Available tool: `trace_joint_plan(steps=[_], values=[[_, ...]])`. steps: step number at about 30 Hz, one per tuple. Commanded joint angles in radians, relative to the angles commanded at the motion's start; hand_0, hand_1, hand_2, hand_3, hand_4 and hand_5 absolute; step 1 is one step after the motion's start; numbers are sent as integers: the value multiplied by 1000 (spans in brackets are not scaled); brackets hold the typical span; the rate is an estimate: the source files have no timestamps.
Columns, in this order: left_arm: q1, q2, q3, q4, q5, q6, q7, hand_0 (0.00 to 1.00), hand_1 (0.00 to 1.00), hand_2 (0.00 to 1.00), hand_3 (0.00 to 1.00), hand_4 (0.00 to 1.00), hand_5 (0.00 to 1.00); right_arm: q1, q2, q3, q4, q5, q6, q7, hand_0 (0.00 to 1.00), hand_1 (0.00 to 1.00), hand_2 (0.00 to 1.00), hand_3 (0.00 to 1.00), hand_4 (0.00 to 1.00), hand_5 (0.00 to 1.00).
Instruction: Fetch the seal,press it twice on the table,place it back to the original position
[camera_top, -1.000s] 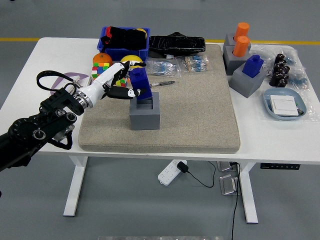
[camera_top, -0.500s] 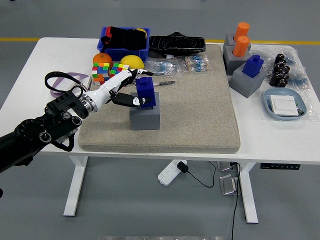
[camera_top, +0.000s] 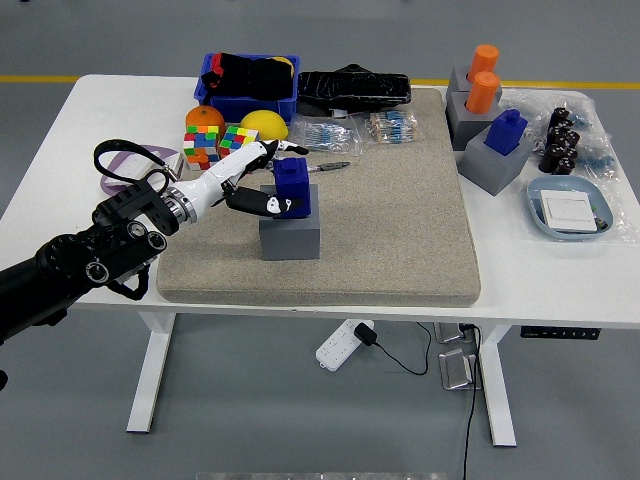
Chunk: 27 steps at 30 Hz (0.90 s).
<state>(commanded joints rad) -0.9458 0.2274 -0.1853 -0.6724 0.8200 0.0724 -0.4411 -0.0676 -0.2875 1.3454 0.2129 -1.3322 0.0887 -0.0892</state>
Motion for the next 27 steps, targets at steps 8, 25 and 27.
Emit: trace_joint_plan(steps=[8,25,27], values=[[-4,-12,19,22,7,7,-7,774,379,327,831,535,2,1,0,-10,1,3,1,0,770,678,675,619,774,495],[-18,-11,41,53,13,16,-21,777,380,327,830,541,2,0,-1,-11,1,3,0,1,770,678,675,619,775,493],[-18,-11,43,55,13,17,-21,777,380,327,830,541,2,0,-1,-11,1,3,0,1,770,678,675,619,775,493]])
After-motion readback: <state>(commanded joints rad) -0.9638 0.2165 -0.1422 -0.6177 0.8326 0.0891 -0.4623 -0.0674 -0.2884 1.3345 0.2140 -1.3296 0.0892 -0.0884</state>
